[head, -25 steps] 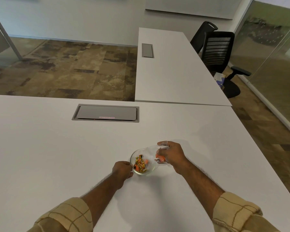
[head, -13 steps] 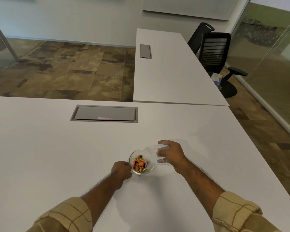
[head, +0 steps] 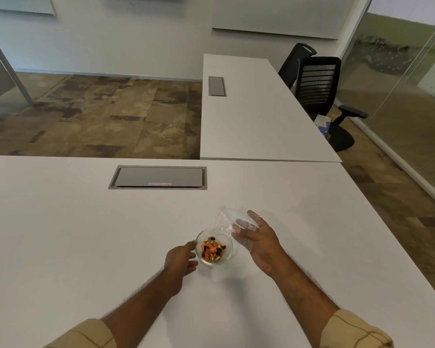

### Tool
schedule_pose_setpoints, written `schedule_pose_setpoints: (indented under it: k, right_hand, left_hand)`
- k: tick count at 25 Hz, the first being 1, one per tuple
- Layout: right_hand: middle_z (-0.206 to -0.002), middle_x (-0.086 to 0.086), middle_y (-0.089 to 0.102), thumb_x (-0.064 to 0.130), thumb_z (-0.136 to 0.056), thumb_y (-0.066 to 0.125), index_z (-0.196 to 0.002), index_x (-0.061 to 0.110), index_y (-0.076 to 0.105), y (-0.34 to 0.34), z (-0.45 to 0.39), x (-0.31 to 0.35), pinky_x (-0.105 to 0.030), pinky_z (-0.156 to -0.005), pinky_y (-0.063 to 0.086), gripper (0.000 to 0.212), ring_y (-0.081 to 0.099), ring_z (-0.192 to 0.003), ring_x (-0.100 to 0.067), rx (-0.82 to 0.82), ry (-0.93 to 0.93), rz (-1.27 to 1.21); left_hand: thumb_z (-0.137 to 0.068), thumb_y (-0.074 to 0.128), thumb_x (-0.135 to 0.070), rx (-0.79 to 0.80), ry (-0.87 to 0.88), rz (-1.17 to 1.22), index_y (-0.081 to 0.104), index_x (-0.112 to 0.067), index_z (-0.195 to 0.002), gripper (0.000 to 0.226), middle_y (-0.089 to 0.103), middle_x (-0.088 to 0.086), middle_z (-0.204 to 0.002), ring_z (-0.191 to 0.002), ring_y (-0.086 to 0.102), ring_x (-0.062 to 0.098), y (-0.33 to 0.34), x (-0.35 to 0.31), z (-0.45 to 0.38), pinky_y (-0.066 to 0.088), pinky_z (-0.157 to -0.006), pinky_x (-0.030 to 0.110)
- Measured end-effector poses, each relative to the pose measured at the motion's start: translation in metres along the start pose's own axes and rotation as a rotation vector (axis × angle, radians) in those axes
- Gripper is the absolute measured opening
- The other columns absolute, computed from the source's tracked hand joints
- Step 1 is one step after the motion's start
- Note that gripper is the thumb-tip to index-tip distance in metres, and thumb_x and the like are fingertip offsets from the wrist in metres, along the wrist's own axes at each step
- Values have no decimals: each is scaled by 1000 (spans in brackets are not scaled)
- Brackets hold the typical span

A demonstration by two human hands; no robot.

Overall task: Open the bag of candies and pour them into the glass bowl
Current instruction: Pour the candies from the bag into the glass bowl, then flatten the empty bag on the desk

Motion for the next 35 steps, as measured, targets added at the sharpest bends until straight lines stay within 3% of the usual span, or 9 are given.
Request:
schedule_pose_setpoints:
  k: [3, 5, 9, 12, 15, 21, 24, 29, 35]
  right_hand:
    - [-122, -17, 62, -20, -75, 67, -137, 15, 43, 11, 8, -9, -45, -103, 48, 76, 66, -105, -27, 54, -32, -69]
    - [-114, -13, 70, -19, -73, 69, -135, 16, 46, 16, 15, -13, -38, -93, 54, 74, 69, -102, -24, 93, -40, -70]
    - [-111, -15, 73, -17, -71, 73, -126, 9, 56, 21, 30, -24, -35, -81, 59, 63, 69, -104, -31, 120, -40, 48]
    - [-104, -15, 74, -6, -80, 70, -115, 5, 64, 17, 40, -26, -38, -78, 59, 37, 70, -98, -34, 70, -63, 95]
    - [-93, -14, 77, 13, -91, 64, -97, 6, 72, 8, 47, -23, -41, -74, 58, 13, 73, -84, -29, 20, -73, 131]
    - [-94, -14, 76, 17, -93, 59, -102, 4, 73, -11, 52, -46, -42, -77, 54, 21, 72, -85, -29, -7, 50, 208]
    - [-102, -13, 77, 24, -87, 67, -99, 14, 77, -19, 57, -50, -42, -83, 50, 18, 72, -92, -29, 12, 57, 315]
    - [-99, -6, 78, 24, -86, 70, -97, 17, 77, -20, 66, -50, -37, -83, 50, 15, 73, -94, -23, 70, 34, 484]
    - [-93, -12, 78, 16, -86, 68, -97, 5, 73, -23, 77, -67, -36, -81, 50, 17, 72, -82, -19, 81, 56, 568]
  left_hand:
    - [-92, 59, -47, 280, -28, 270, 65, -5, -113, 48, 68, 11, -97, -89, 64, 26, 23, -9, 30, 52, -79, 36]
    - [-89, 60, -52, 346, 22, 331, 65, -5, -117, 55, 69, 12, -103, -94, 64, 26, 36, -17, 44, 52, -84, 37]
    - [-90, 66, -31, 168, 189, 375, 70, 6, -109, 41, 73, 14, -88, -77, 66, 27, 39, -27, 54, 53, -75, 35]
    - [-97, 59, -17, 143, 190, 427, 71, 3, -102, 25, 77, 9, -82, -70, 73, 20, 28, -31, 57, 56, -69, 34]
    - [-99, 56, -17, 193, 169, 373, 70, 1, -102, 23, 79, 9, -88, -80, 74, 23, 17, -30, 57, 57, -75, 36]
    - [-100, 54, -17, 263, 139, 322, 71, -1, -98, 24, 75, 6, -81, -79, 70, 20, 5, -31, 57, 57, -82, 35]
    - [-99, 54, -17, 329, 128, 160, 71, 0, -99, 24, 74, 4, -77, -74, 71, 16, -4, -30, 61, 57, -83, 36]
    - [-99, 55, -18, 458, 60, -147, 70, 4, -110, 29, 77, 12, -98, -85, 73, 21, -16, -6, 68, 59, -84, 35]
    - [-97, 59, -23, 513, 16, -252, 71, 1, -113, 31, 77, 14, -109, -98, 74, 24, -22, 20, 74, 58, -87, 34]
Point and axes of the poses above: each hand's wrist, its own z-axis away from the middle knuckle, its own y-axis out of the palm, x = y × z, the point moved 4 cm from there along -z, towards the middle knuckle
